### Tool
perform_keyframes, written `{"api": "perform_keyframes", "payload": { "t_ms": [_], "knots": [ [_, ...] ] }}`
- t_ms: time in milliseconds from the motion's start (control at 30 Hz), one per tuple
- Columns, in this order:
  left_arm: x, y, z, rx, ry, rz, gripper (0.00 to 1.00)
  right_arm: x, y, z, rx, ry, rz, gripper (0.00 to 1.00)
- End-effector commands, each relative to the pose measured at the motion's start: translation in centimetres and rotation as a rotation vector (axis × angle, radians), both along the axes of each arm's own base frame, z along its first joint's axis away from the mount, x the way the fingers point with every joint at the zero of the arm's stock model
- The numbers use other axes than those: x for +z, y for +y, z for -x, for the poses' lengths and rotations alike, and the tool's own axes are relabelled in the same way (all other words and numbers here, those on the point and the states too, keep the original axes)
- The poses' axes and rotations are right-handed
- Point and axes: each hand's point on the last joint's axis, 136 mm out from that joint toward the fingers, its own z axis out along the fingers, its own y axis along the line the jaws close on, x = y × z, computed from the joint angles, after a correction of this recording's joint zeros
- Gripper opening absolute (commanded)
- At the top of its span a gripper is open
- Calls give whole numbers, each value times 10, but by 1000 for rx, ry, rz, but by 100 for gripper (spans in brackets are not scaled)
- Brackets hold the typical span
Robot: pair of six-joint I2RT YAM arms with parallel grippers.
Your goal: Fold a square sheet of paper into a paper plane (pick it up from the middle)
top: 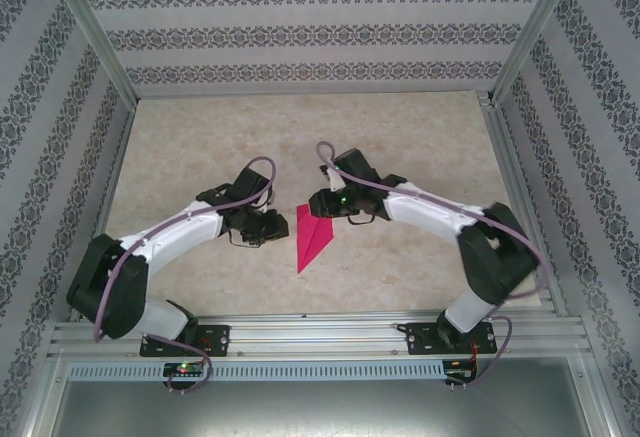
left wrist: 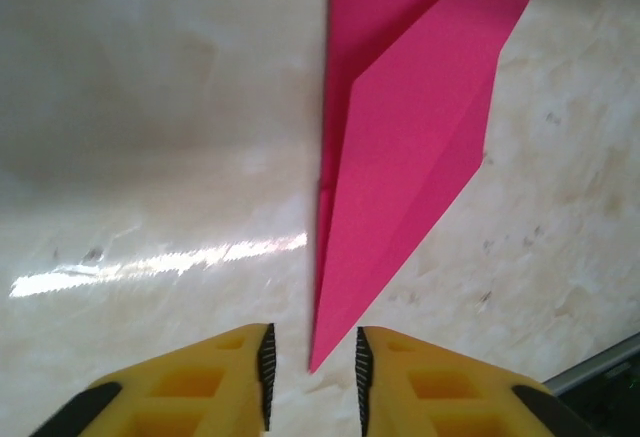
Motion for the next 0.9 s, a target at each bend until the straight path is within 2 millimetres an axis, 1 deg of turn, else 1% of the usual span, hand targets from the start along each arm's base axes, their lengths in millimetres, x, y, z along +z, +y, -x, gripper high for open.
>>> {"api": "perform_keyframes", "payload": {
  "t_ms": [0, 33, 100, 167, 300, 400, 533, 767, 867],
  "knots": [
    [0, -3, -15, -22, -1, -22, 38, -18, -36, -3, -249, 81, -27, 38],
    [-2, -8, -18, -34, 4, -10, 42, -23, -42, 2, -282, 107, -59, 40],
    [-6, -16, -22, -52, 28, 5, 43, -30, -52, 9, -342, 144, -90, 43],
    [-15, -20, -23, -58, 49, 12, 45, -35, -54, 16, -362, 168, -113, 46],
    [-27, -26, -30, -78, 86, 0, 45, -47, -44, 28, -363, 236, -151, 47],
    [-33, -25, -34, -89, 102, -30, 45, -57, -37, 33, -361, 267, -152, 46],
    [-35, -29, -38, -88, 101, -24, 45, -62, -28, 33, -354, 294, -157, 46],
    [-44, -34, -39, -106, 137, -18, 41, -73, -21, 31, -353, 327, -149, 45],
    [-47, -35, -39, -112, 145, -14, 40, -77, -17, 31, -346, 338, -159, 44]
  ]
}}
